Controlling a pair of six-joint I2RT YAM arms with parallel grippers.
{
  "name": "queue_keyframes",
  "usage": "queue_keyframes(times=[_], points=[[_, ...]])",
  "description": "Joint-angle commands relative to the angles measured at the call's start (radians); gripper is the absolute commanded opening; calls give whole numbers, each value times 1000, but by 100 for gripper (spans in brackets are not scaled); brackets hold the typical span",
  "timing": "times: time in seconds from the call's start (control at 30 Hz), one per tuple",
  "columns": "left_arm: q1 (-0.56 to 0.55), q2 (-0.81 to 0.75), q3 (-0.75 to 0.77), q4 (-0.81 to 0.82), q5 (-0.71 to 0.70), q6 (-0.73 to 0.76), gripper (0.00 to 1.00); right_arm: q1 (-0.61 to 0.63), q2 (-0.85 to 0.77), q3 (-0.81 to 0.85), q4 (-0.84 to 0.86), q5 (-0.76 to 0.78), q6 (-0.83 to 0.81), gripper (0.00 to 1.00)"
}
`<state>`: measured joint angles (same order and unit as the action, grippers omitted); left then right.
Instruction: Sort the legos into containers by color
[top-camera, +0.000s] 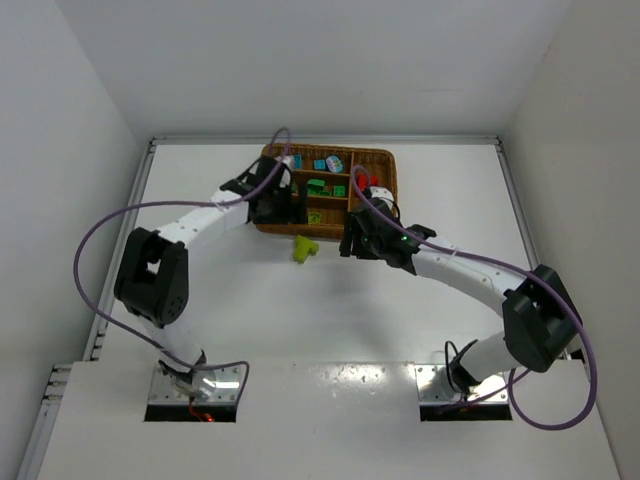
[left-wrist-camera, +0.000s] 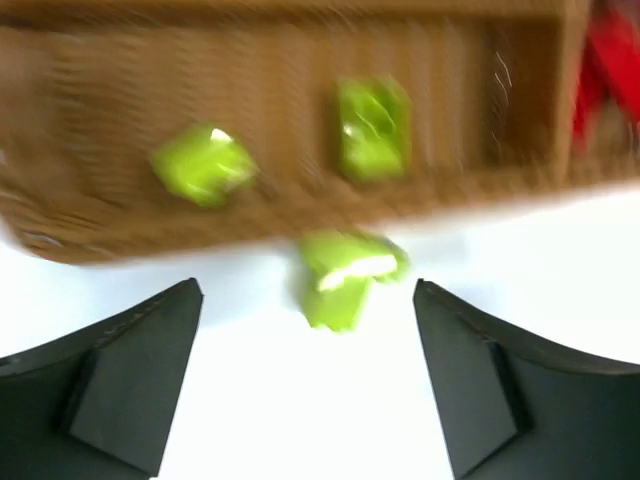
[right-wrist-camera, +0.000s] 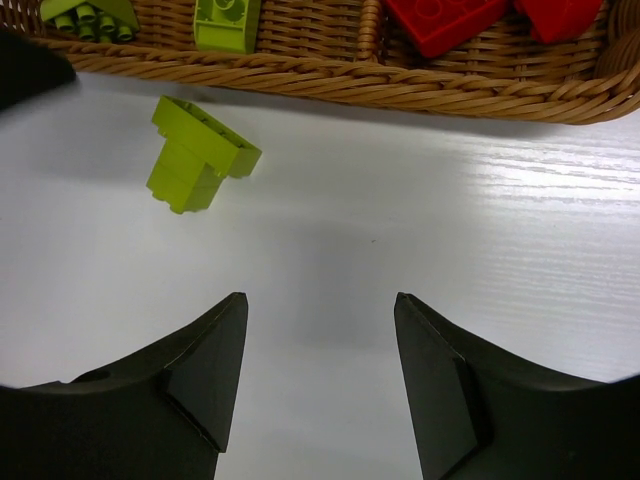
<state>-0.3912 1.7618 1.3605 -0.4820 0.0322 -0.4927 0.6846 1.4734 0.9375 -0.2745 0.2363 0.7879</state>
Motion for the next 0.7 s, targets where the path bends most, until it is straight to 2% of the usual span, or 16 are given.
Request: queue_keyframes(times=[0.0,0.17,0.37,0.5,0.53,0.63,0.67], points=[[-106,-79,-102,8,-20,118,95,0,2,43,14,-3,-9,61],[-164,-79,-178,80,-92,105,97,0,2,43,5,-3,-9,61],[-164,0,-178,91,-110,105,92,0,-7,43,-5,6,-9,61],[-184,47,-158,102,-89,114,82,0,-7,43,-14,6,-9,61],[-184,60,-158,102,-78,123,76,0,-7,43,-14,6,-9,61],[-206,61,-167,102,-91,123,71,0,-7,52,-14,6,-9,61],[-215,71,-167,102,-100,123,65,0,-7,52,-14,6,-9,61]])
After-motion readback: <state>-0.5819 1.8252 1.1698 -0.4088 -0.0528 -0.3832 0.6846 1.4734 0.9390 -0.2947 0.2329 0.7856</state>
